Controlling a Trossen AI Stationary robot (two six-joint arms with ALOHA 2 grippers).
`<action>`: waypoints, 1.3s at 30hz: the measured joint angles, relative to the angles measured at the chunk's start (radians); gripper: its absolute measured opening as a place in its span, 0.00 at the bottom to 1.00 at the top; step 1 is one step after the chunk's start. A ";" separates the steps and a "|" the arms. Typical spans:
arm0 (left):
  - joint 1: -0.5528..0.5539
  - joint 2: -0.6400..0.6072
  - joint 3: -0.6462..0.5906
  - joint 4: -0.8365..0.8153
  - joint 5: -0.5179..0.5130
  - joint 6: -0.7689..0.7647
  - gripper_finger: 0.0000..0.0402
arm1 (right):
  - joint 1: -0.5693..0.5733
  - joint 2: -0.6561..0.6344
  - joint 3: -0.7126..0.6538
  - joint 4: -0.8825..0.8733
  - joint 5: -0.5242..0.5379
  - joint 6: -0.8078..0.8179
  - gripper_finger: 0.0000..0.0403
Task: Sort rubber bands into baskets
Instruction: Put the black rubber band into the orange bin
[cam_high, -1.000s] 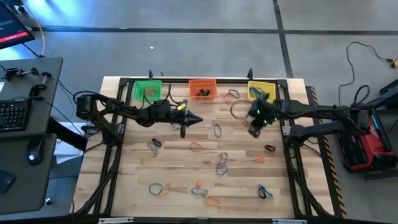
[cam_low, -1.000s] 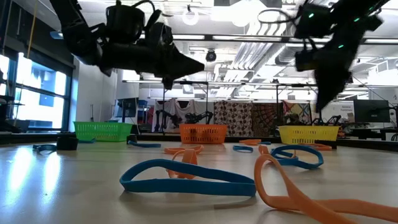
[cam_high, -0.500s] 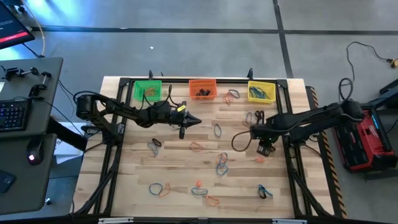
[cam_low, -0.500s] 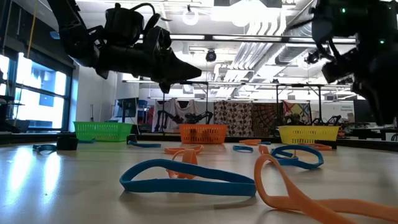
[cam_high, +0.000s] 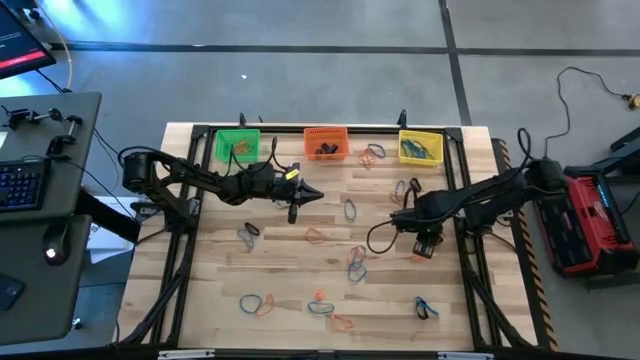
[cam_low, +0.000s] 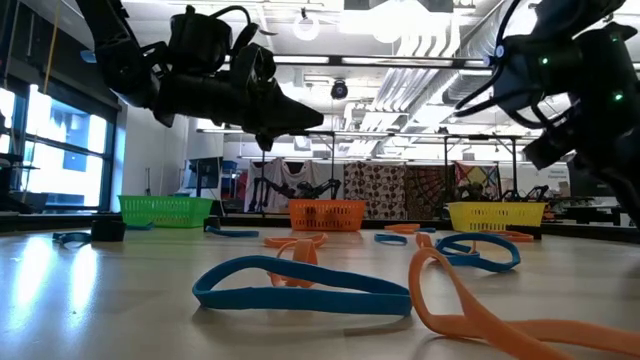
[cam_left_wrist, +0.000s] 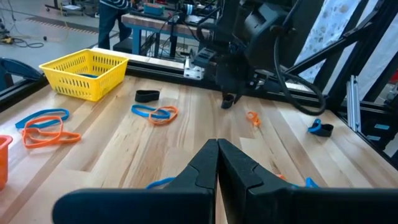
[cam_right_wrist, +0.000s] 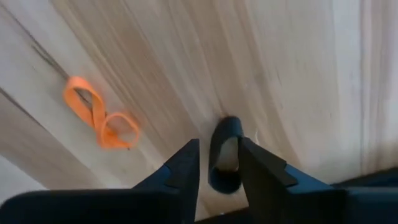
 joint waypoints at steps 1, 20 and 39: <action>0.000 0.000 0.000 0.000 0.000 0.000 0.00 | 0.000 0.007 0.000 0.009 0.000 0.000 0.23; 0.000 0.000 0.000 -0.003 0.026 -0.001 0.00 | 0.016 -0.016 0.060 0.090 0.130 0.011 0.00; -0.111 0.000 0.004 -0.004 -0.113 0.264 0.30 | 0.013 -0.119 0.071 1.070 0.437 -0.260 0.00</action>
